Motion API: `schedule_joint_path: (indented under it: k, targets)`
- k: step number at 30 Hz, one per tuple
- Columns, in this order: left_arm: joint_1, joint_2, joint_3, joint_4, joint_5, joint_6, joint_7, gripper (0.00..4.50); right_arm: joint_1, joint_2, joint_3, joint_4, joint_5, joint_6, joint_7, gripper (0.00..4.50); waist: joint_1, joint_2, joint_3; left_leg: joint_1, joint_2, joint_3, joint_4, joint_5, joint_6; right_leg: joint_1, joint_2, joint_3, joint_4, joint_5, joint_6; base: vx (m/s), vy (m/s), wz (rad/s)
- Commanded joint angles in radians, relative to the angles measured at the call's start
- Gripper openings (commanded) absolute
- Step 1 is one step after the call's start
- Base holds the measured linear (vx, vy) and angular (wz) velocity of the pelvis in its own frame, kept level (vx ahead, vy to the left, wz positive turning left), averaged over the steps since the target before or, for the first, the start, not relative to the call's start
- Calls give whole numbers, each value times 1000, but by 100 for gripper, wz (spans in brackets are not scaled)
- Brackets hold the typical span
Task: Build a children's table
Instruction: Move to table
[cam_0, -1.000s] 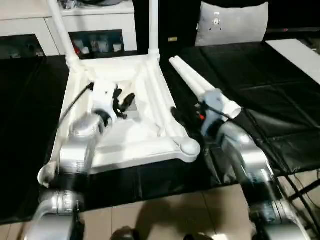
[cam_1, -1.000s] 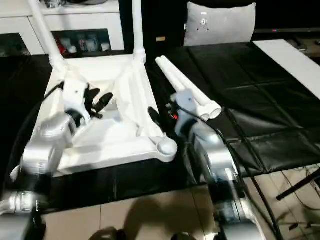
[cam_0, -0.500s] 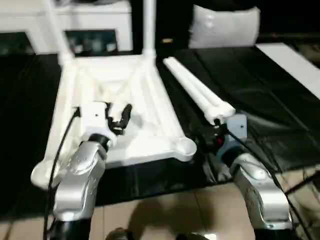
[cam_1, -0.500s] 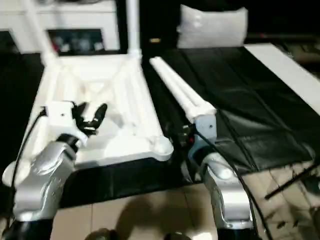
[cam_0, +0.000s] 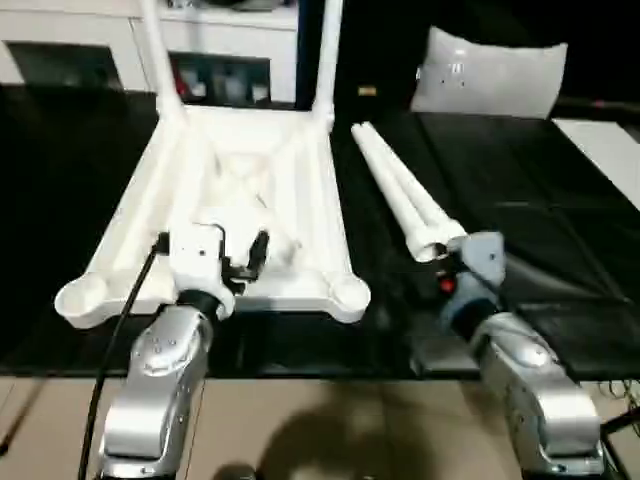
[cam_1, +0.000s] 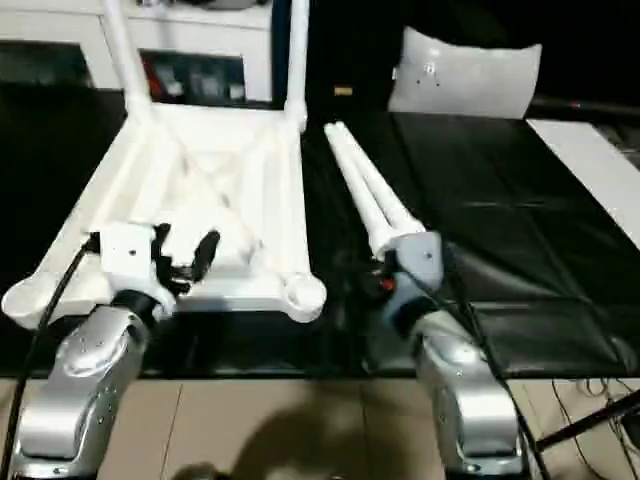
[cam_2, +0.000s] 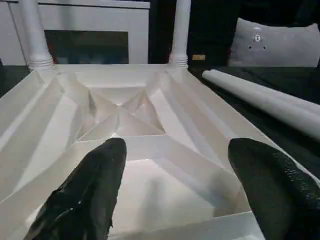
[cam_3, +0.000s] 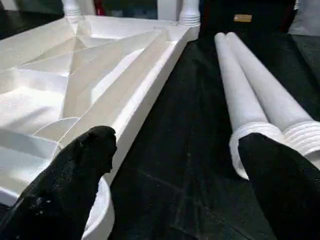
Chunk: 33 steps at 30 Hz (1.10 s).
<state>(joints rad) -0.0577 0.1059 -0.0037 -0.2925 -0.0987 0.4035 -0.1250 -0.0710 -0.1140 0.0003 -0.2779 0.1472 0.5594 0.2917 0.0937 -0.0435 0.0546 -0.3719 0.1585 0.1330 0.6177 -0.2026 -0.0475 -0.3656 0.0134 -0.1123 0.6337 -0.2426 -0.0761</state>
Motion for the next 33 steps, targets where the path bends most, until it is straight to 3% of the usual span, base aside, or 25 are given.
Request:
schedule_joint_path:
  k: [1,4,5,9,10,13,15,16,17,18,19,20,21,22,23,24,25,26,27,28,29,30,31,32,33]
  targets:
    - [3,0,-4,-32,7,-5,-4,416,5,-10,7,-31,4,18,-1,450,-2,6,-33,21,77,-24,-78,-228,34,48,-167,84,-148,-421,112,0,0,0]
    - [6,7,-3,-38,6,-2,1,442,10,-15,21,-40,6,24,8,450,-16,13,-27,64,95,-31,-103,-415,10,54,-163,69,-169,-556,91,27,59,-3]
    - [7,8,-1,-39,4,-1,1,447,14,-18,28,-41,2,21,11,450,-21,22,-16,95,102,-37,-110,-535,-3,50,-161,54,-181,-602,69,30,65,-6]
    - [9,13,5,-40,2,-2,-3,447,29,-18,44,-49,2,11,14,450,-43,23,-12,123,118,-52,-142,-688,-19,67,-163,57,-158,-515,1,70,48,-5]
    - [10,13,6,-43,1,-1,-4,447,33,-19,48,-51,3,11,13,450,-31,15,-20,72,72,-16,-111,-478,11,116,-200,93,-182,-549,-35,99,21,1]
    - [13,14,3,-49,2,2,-5,447,38,-23,58,-54,3,14,17,450,-5,8,-43,21,49,1,-68,-139,82,165,-200,107,-185,-494,-34,125,31,0]
    - [15,14,0,-51,3,4,-7,447,39,-27,67,-55,1,16,23,450,-13,19,-61,52,69,-12,-93,-40,112,143,-139,66,-138,-230,-34,161,38,3]
    - [16,14,-2,-52,3,5,-7,447,39,-31,72,-55,1,16,28,450,-61,33,-72,179,168,-113,-113,69,245,26,-116,28,-27,-65,-7,180,30,3]
    - [16,14,-4,-52,3,5,-7,447,39,-34,75,-55,0,18,29,450,-70,32,-83,240,202,-151,-102,143,315,-38,-125,31,13,-87,28,198,-5,12]
    - [17,14,-7,-53,3,6,-6,447,39,-40,82,-55,-3,18,33,450,-75,17,-75,206,158,-218,-93,239,565,-67,-133,60,50,-85,80,148,-34,46]
    - [17,14,-7,-53,3,6,-7,447,39,-42,84,-54,-5,17,34,450,-80,18,-72,194,107,-195,-67,258,594,-75,-141,80,25,-52,78,148,-34,46]
    - [18,14,-9,-52,3,5,-7,447,39,-37,82,-53,-3,14,31,450,-71,-25,-58,65,-34,-95,-24,152,512,36,-164,116,-68,88,105,77,-11,81]
    - [18,13,-8,-52,3,5,-7,447,38,-36,82,-54,2,11,33,450,-42,-53,-58,-66,-85,-50,82,3,429,177,-264,172,-133,148,84,81,1,71]
    - [18,13,-8,-51,3,5,-7,447,38,-35,81,-56,5,10,34,450,-28,-41,-57,-89,-46,-61,115,-45,358,199,-327,173,-142,145,84,81,1,71]
    - [17,12,-7,-49,2,5,-6,447,39,-32,80,-59,12,6,36,450,-25,-44,-52,-65,-17,-51,90,-41,152,174,-247,174,-126,82,-40,124,-34,22]
    - [17,12,-7,-49,1,5,-6,447,40,-32,82,-60,16,8,40,450,-15,-15,-50,-61,-6,-39,23,55,105,188,-193,113,-124,13,-123,125,-9,0]
    - [17,10,-6,-48,0,5,-4,447,43,-34,85,-60,17,6,42,450,-11,11,-45,-33,19,-40,-21,80,103,169,-181,88,-126,-32,-137,125,-9,0]
    - [19,8,-3,-48,-2,9,0,447,46,-36,88,-59,17,3,44,450,-31,37,-58,2,49,-66,-54,235,164,144,-99,32,-56,40,-87,173,15,3]
    - [23,3,3,-47,-11,5,-1,447,49,-38,91,-57,17,-1,46,450,-59,52,-63,127,122,-151,-53,369,337,6,-83,39,29,10,-16,167,8,-1]
    - [29,4,4,-46,-12,3,-3,447,54,-42,96,-54,14,-7,50,450,-65,40,-90,168,148,-184,-38,502,411,-26,-105,53,47,2,17,167,8,-1]
    - [37,11,9,-41,-9,-1,-6,447,61,-39,95,-49,15,-8,44,450,-53,44,-87,155,140,-184,-1,870,443,-59,-133,94,39,85,94,0,0,0]
    - [40,15,13,-39,-9,-2,-8,447,63,-33,92,-47,18,-9,39,450,-55,19,-89,108,85,-144,16,1038,362,-43,-150,127,-8,238,129,-101,65,0]
    - [43,19,16,-36,-9,-3,-11,447,63,-29,87,-44,18,-12,32,450,-48,6,-89,70,31,-107,24,971,294,-18,-149,135,-37,318,118,-101,65,0]
    - [48,32,19,-31,-6,-6,-18,447,64,-24,85,-40,12,-20,22,450,-48,-21,-76,21,-16,-54,-5,576,183,32,-145,145,-37,424,63,-84,18,4]
    - [48,32,19,-31,-6,-6,-18,447,64,-24,85,-40,12,-20,22,450,-48,-21,-76,21,-16,-54,-5,576,183,32,-145,145,-37,424,63,0,0,0]
